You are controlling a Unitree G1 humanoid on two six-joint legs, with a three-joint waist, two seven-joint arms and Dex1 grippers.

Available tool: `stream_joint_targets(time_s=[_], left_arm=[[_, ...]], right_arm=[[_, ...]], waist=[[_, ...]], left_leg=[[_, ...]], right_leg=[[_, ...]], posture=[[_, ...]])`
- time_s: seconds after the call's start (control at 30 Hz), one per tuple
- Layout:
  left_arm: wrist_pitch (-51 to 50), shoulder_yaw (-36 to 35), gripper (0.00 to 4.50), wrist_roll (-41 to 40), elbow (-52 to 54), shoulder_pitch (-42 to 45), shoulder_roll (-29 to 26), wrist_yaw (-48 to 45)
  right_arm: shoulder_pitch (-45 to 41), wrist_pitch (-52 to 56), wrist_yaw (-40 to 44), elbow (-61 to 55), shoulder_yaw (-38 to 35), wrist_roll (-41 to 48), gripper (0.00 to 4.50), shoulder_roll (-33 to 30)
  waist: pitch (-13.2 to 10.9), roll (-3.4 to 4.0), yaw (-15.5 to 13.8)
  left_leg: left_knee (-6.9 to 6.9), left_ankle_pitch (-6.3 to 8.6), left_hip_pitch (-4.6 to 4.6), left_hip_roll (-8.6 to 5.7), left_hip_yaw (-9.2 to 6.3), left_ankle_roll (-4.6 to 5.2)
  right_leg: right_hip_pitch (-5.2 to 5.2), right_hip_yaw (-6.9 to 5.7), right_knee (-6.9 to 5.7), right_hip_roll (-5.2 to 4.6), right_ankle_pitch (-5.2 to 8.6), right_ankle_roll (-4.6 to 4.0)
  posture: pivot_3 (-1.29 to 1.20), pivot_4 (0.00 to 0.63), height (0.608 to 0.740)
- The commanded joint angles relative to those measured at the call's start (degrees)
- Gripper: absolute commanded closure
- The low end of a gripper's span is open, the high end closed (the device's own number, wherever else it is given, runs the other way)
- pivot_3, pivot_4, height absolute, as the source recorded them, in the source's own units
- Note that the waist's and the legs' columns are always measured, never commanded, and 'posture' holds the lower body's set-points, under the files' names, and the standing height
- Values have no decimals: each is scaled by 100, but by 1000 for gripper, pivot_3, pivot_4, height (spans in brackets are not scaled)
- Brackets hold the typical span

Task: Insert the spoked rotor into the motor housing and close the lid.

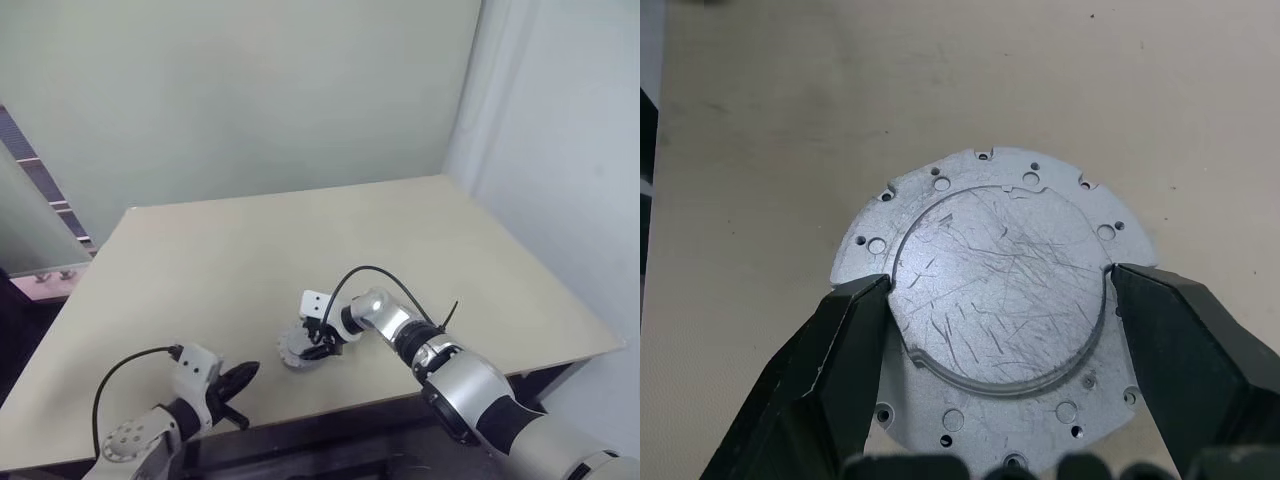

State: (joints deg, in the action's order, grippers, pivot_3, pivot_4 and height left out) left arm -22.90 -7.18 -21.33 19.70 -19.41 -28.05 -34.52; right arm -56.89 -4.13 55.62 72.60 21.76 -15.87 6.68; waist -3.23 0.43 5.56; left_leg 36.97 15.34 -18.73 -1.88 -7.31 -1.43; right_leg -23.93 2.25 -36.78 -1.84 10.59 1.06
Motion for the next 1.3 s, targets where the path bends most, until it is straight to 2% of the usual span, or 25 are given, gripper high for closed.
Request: stream_joint_targets(time_s=[0.03, 0.37, 0.83, 0.87, 0.9, 0.93, 1.3], left_arm=[[232, 213, 4500, 206, -139, 316, 113, 61], [338, 886, 4500, 791, -1153, 1055, 576, 389], [558, 1109, 4500, 1075, -1845, 1438, 768, 386], [565, 1113, 4500, 1077, -1856, 1447, 764, 379], [570, 1115, 4500, 1079, -1862, 1452, 763, 374], [575, 1117, 4500, 1083, -1869, 1460, 761, 367], [555, 1139, 4500, 1142, -1925, 1537, 754, 311]], right_arm=[[-132, 73, -63, -22, 71, -164, 1160, -71], [-129, 144, -106, -27, 78, -166, 1160, -117], [-121, 304, -334, -124, -36, -72, 1160, -148], [-111, 286, -309, -141, -71, -30, 434, -142], [-103, 274, -289, -154, -93, -4, 132, -137], [-103, 280, -260, -160, -101, 4, 26, -134], [-134, 195, -2, -307, -403, 270, 26, -122]], waist=[[0, 0, -2], [1, -1, -4], [0, 7, -19], [1, 7, -17], [1, 7, -17], [1, 7, -16], [-1, 9, -19]], left_leg=[[-1, 0, 1, 0, 0, 0], [-1, -1, 10, -1, -2, 1], [18, -3, 21, -5, -6, 4], [19, -3, 19, -5, -6, 4], [20, -3, 19, -5, -6, 3], [21, -3, 19, -5, -6, 3], [21, -3, 15, -6, -11, 4]], right_leg=[[0, 0, 0, 0, 0, 0], [11, 0, 0, 0, -1, 2], [46, -1, 1, -5, 1, 3], [46, -1, 1, -5, 1, 3], [47, -1, 1, -5, 1, 3], [47, -1, 1, -5, 1, 3], [47, -3, 1, -6, 1, 4]], posture=[[0, 0, 740], [0, 0, 740], [0, 0, 740], [0, 0, 740], [0, 0, 740], [0, 0, 740], [0, 0, 740]])
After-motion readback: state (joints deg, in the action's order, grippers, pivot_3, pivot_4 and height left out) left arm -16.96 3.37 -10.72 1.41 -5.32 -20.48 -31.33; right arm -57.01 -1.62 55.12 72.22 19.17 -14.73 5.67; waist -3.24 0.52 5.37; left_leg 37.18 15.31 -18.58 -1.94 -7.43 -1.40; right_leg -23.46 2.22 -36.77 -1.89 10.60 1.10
